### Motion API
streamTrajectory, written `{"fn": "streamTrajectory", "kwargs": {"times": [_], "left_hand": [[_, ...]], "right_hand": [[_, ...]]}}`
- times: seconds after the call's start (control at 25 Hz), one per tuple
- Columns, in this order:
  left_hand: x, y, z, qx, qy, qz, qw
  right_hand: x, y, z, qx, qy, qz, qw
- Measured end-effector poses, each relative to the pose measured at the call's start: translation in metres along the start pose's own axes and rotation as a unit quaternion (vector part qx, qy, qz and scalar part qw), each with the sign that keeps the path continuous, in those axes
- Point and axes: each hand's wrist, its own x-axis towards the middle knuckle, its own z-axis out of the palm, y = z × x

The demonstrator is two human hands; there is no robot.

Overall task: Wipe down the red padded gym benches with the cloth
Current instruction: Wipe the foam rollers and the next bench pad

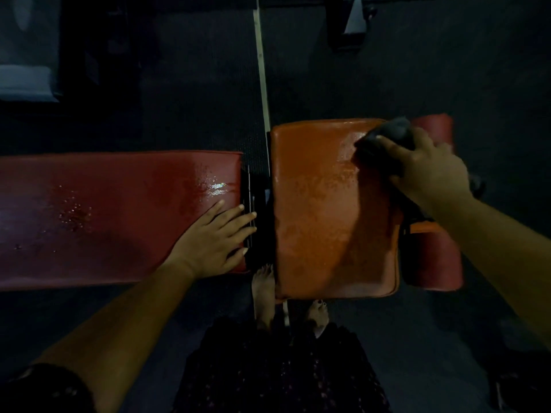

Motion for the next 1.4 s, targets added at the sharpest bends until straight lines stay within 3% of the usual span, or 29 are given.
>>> {"fn": "streamTrajectory", "kwargs": {"times": [0.16,0.28,0.44,0.6,0.68,0.8,0.92,1.04,1.16,1.32,1.4], "left_hand": [[0.002,0.004,0.0,-0.004,-0.008,-0.045,0.999],[0.002,0.003,-0.002,-0.011,-0.003,-0.038,0.999],[0.003,0.004,-0.001,-0.009,0.018,-0.034,0.999],[0.003,0.003,0.001,-0.002,0.006,-0.034,0.999],[0.003,0.004,0.002,-0.001,0.011,-0.037,0.999],[0.003,0.003,0.002,-0.017,0.02,-0.042,0.999],[0.001,0.002,0.004,-0.026,0.026,-0.038,0.999],[0.001,0.002,0.003,-0.023,0.028,-0.038,0.999],[0.001,0.002,0.002,-0.016,0.015,-0.038,0.999],[0.003,0.0,0.001,-0.007,-0.002,-0.038,0.999],[0.003,0.001,0.0,-0.001,-0.001,-0.033,0.999]], "right_hand": [[-0.022,-0.038,0.014,0.185,-0.013,0.177,0.966],[-0.033,-0.099,0.011,0.211,-0.015,0.213,0.954],[-0.038,-0.179,-0.002,0.089,-0.025,0.051,0.994],[-0.05,-0.223,0.009,-0.068,-0.059,-0.156,0.984],[-0.058,-0.214,0.013,-0.097,-0.067,-0.187,0.975],[-0.065,-0.172,0.014,-0.045,-0.068,-0.203,0.976],[-0.07,-0.123,0.018,-0.017,-0.046,-0.136,0.989],[-0.073,-0.074,0.024,0.009,-0.011,0.008,1.0],[-0.083,-0.031,0.032,0.079,-0.014,0.134,0.988],[-0.096,-0.055,0.041,0.181,-0.037,0.245,0.952],[-0.104,-0.093,0.039,0.193,-0.041,0.257,0.946]]}}
